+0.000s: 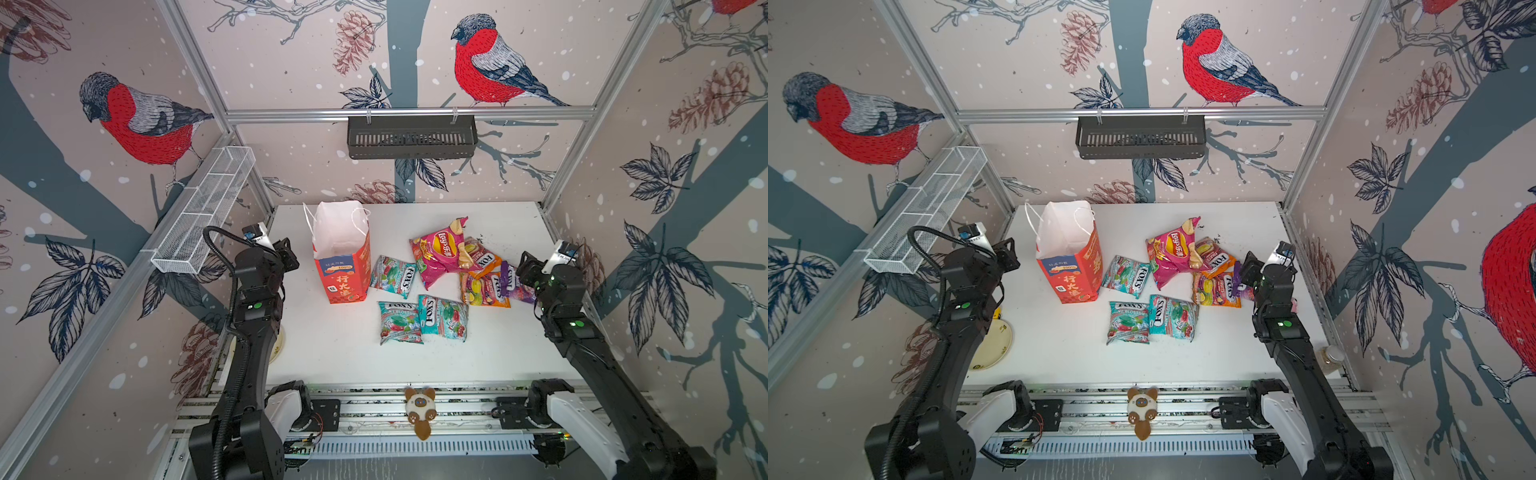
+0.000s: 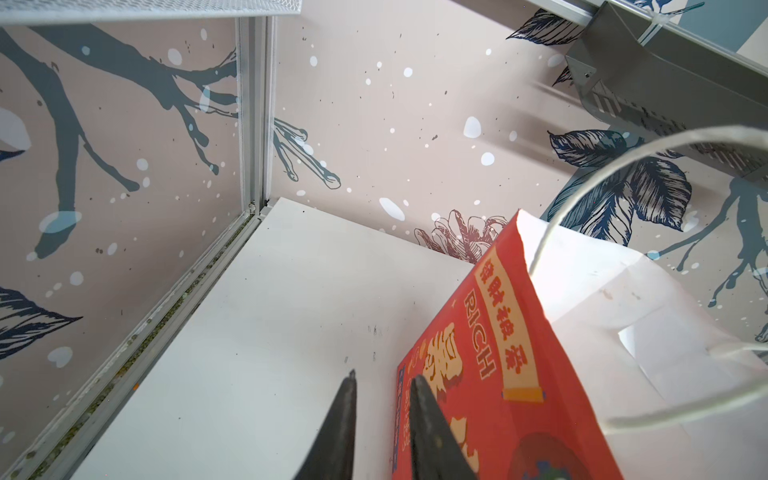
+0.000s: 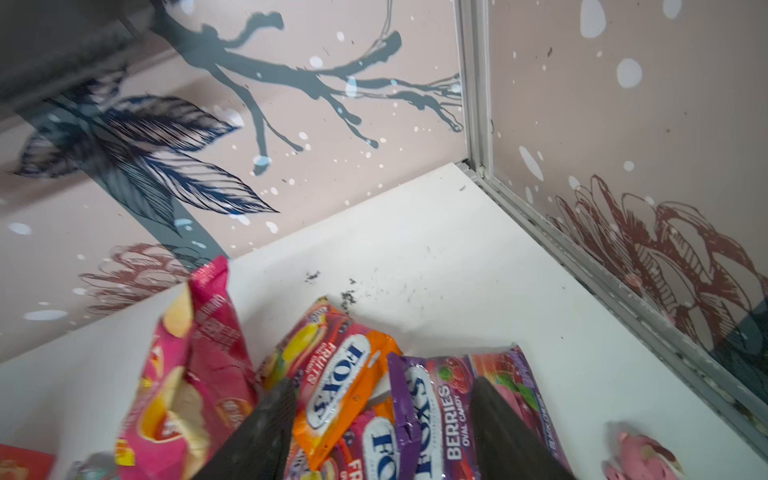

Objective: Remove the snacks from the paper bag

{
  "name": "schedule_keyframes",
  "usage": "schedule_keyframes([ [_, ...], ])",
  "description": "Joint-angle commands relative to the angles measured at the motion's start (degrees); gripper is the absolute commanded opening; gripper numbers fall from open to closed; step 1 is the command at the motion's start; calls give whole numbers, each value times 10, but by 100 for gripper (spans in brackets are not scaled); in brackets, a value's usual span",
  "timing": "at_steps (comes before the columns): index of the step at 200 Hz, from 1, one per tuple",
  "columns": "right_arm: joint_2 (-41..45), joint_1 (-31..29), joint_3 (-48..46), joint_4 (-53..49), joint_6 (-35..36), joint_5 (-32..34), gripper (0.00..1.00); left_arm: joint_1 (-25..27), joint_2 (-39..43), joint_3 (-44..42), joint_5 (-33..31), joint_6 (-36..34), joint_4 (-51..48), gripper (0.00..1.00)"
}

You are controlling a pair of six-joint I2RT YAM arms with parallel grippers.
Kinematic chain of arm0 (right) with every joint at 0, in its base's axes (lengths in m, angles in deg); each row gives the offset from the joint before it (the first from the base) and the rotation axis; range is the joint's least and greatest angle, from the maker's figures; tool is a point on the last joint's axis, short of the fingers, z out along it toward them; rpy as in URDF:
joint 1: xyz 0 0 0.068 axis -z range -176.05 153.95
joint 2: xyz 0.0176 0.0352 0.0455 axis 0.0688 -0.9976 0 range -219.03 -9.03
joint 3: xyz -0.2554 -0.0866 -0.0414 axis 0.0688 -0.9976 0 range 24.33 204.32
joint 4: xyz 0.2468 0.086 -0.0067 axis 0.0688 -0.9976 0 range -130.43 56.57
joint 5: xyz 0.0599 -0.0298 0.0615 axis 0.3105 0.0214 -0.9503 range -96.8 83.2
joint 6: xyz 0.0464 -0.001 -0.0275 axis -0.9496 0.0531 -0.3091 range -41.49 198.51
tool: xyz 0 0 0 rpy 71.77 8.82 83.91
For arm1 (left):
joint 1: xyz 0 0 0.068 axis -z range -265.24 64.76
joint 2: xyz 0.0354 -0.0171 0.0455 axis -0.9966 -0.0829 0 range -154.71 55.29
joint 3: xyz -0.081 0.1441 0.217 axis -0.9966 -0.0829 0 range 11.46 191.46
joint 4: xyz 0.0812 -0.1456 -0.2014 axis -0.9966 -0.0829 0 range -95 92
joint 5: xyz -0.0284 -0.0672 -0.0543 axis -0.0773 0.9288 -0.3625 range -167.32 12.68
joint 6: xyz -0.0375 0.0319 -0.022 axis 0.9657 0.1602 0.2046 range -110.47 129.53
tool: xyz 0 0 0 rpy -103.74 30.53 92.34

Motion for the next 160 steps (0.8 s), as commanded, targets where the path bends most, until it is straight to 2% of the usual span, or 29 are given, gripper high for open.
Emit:
schedule_keyframes([
  [1, -28, 2, -75, 226, 76, 58, 71, -1, 5, -16, 8, -6, 58, 23],
  [19, -81, 24, -128, 351, 84, 61, 73, -1, 12, -32, 8, -10, 63, 23],
  [37, -153, 62, -133, 393, 64, 39, 74, -1, 21, -55, 6, -15, 89, 23],
  [69, -247, 91, -139, 494, 80, 9, 74, -1, 45, -112, -2, -13, 162, 23],
  [95, -300, 112, -123, 488, 73, -50, 75, -1, 56, -134, -15, -11, 170, 24],
  [106, -321, 113, -135, 540, 80, -68, 75, -1, 58, -138, -18, -13, 171, 26],
  [147, -328, 110, -140, 563, 114, -137, 73, -1, 51, -175, -19, -28, 244, 26],
  [160, -336, 80, -143, 571, 144, -121, 73, -1, 37, -189, -27, -35, 272, 26],
])
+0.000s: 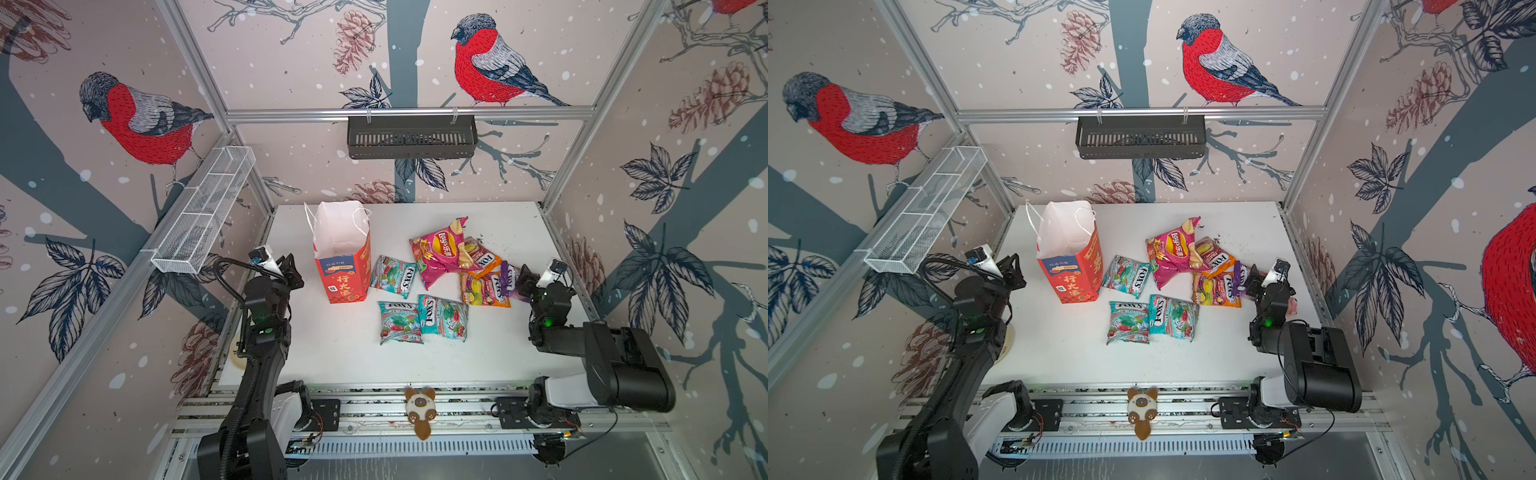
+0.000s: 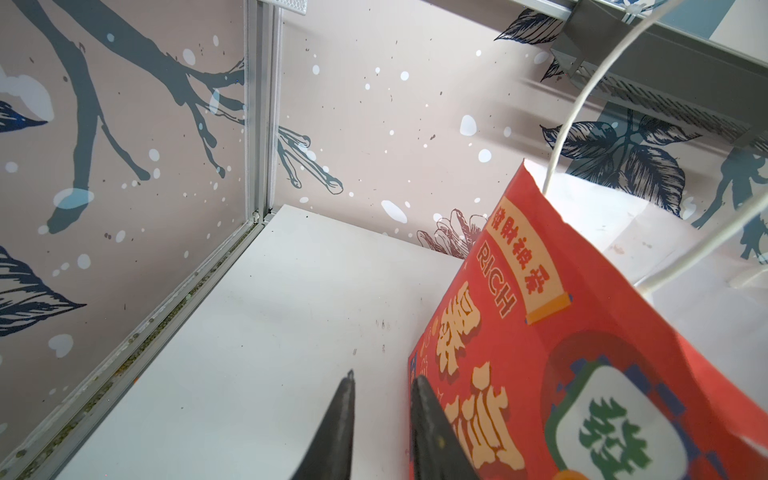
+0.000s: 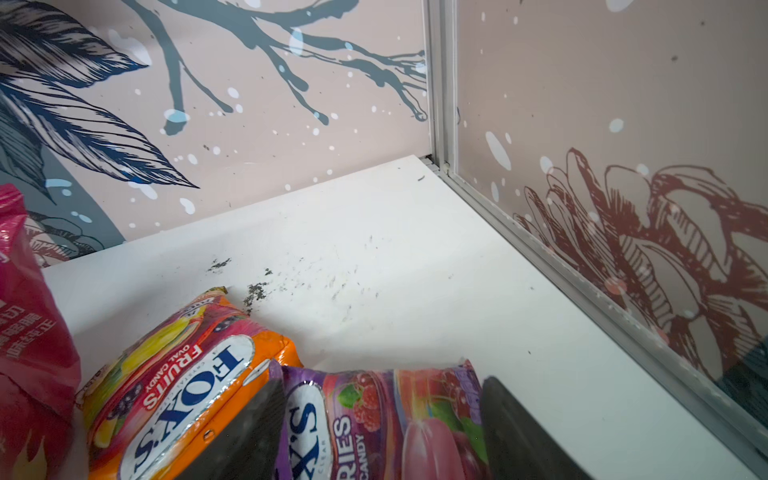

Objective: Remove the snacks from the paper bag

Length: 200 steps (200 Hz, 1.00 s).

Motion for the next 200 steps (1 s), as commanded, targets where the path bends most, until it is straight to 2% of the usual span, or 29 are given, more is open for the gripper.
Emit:
schedule_keyframes([
  [1, -11, -32, -4, 49, 48, -23, 73, -1, -15, -18, -18, -20, 92, 26],
  [8, -30, -49, -12, 68, 61, 1, 73, -1, -22, -24, -23, -28, 102, 26],
  [18, -73, -59, -32, 174, 57, 47, 75, -1, -35, -34, -32, -44, 119, 26],
  [31, -33, -60, -7, 60, 45, 66, 77, -1, -51, -50, -44, -56, 153, 26],
  [37, -39, -60, -14, 82, 44, 71, 79, -1, -61, -57, -44, -63, 170, 26],
  [48, -65, -63, -31, 160, 50, 76, 88, -1, -82, -68, -47, -71, 201, 26],
  [53, -60, -64, -27, 146, 50, 79, 98, -1, -95, -73, -52, -69, 220, 26],
  [56, -55, -64, -23, 127, 50, 79, 100, -1, -105, -76, -53, -69, 232, 26],
  [71, -46, -65, -12, 90, 48, 84, 100, -1, -166, -74, -37, -60, 281, 26],
  [90, -61, -66, -24, 139, 51, 84, 100, -1, -240, -46, 70, -53, 291, 21],
  [100, -59, -66, -22, 133, 51, 85, 100, 6, -269, -43, 92, -55, 310, 17],
  [114, -59, -66, -23, 134, 51, 85, 100, 21, -286, -53, 41, -68, 330, 16],
  [127, -60, -66, -23, 133, 51, 85, 100, 25, -305, -68, 36, -69, 368, 15],
  [145, -60, -66, -23, 134, 51, 86, 100, 53, -322, -99, -2, -92, 436, 15],
  [159, -59, -66, -23, 134, 51, 86, 100, 82, -330, -105, -36, -117, 441, 18],
  [173, -60, -66, -23, 134, 51, 86, 100, 95, -373, -108, -31, -134, 498, 21],
  [188, -59, -66, -23, 134, 51, 86, 100, 96, -351, -86, -36, -138, 419, 21],
  [200, -60, -66, -22, 134, 51, 86, 100, 102, -361, -83, -48, -143, 433, 27],
])
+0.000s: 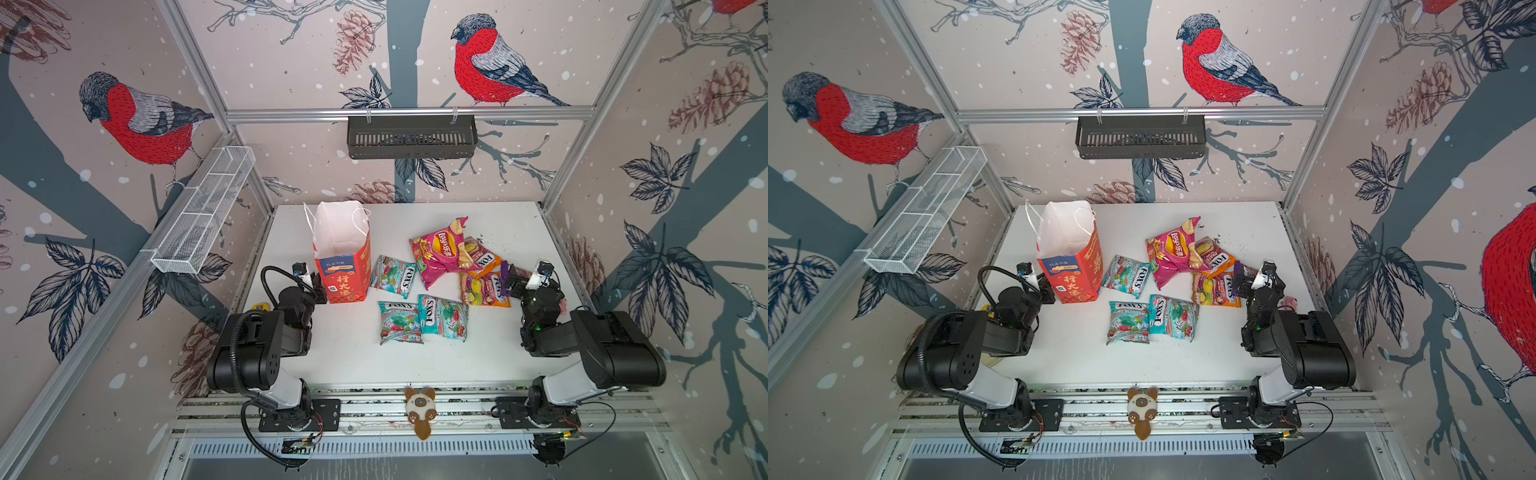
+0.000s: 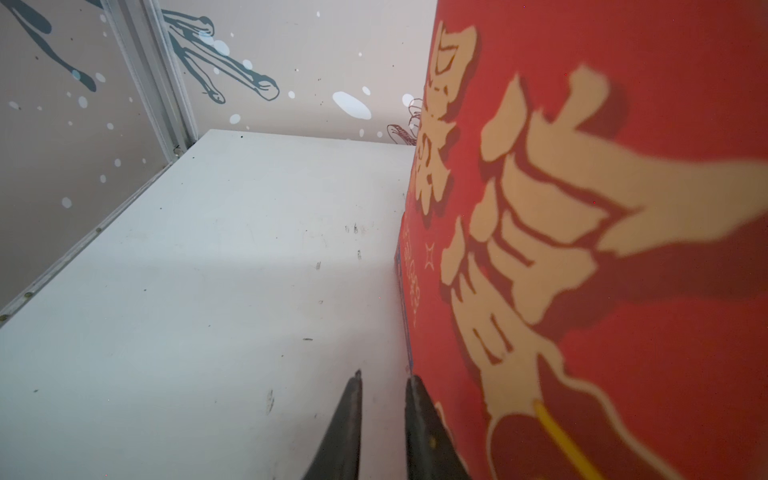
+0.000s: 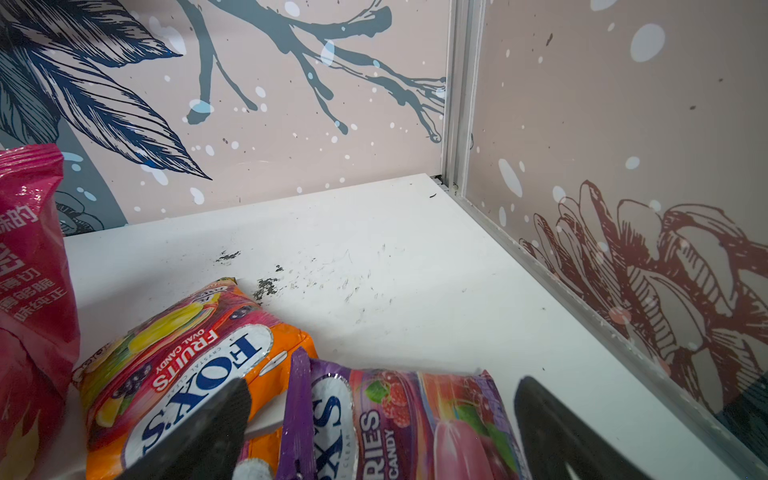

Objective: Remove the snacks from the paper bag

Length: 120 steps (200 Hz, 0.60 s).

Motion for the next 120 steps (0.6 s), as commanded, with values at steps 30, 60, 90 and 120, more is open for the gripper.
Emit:
schedule_keyframes([
  [30, -2, -1, 1, 23, 7, 7, 100, 12, -8, 5, -39, -26, 65, 49],
  [60, -1, -1, 0, 23, 7, 7, 100, 14, -5, 4, -41, -27, 63, 98],
  [90, -1, -2, 0, 23, 7, 7, 100, 22, -5, 3, -53, -32, 65, 98],
  [120, -1, -2, 0, 24, 7, 7, 100, 24, -5, 1, -57, -33, 67, 98],
])
